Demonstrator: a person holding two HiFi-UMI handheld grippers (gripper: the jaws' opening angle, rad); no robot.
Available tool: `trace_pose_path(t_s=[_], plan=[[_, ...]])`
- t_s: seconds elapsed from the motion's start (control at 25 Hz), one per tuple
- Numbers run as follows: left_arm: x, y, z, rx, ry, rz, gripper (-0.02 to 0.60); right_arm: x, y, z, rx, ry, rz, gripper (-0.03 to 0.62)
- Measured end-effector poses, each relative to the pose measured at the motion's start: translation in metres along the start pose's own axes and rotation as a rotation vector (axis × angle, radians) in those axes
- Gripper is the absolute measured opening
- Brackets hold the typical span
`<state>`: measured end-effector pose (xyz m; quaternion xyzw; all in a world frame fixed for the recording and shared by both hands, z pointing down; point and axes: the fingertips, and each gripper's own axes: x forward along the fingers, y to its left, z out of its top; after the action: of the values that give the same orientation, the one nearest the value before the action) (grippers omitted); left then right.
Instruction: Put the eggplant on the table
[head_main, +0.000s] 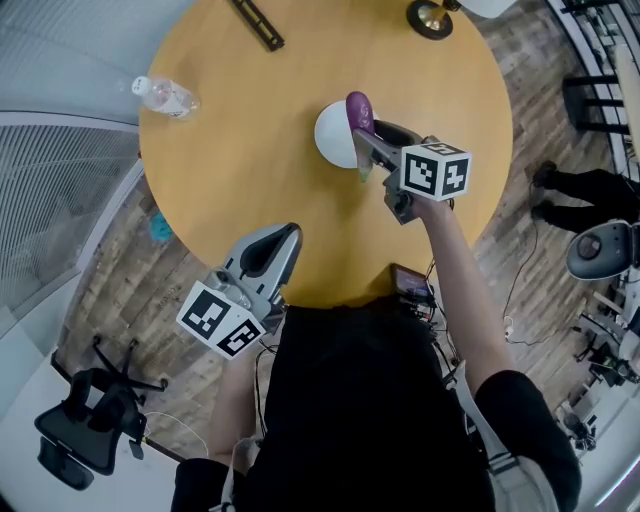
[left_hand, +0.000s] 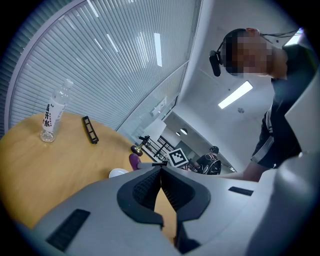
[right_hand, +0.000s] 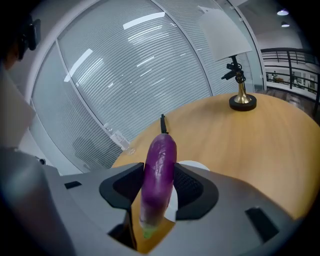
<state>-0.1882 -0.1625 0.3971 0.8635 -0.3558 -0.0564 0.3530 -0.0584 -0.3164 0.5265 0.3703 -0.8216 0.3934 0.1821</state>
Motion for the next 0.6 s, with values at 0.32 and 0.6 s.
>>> trace_pose_path(t_s=[0.32, 0.6], plan=[[0.007, 0.008, 0.001, -0.001, 0.011, 0.001, 0.012, 0.028, -0.016, -0.016, -0.015, 0.058, -0.044, 0.193], [0.011, 0.009, -0.001, -0.017, 0.014, -0.002, 0.012, 0.043, -0.03, -0.027, -0.035, 0.102, -0.098, 0.193]])
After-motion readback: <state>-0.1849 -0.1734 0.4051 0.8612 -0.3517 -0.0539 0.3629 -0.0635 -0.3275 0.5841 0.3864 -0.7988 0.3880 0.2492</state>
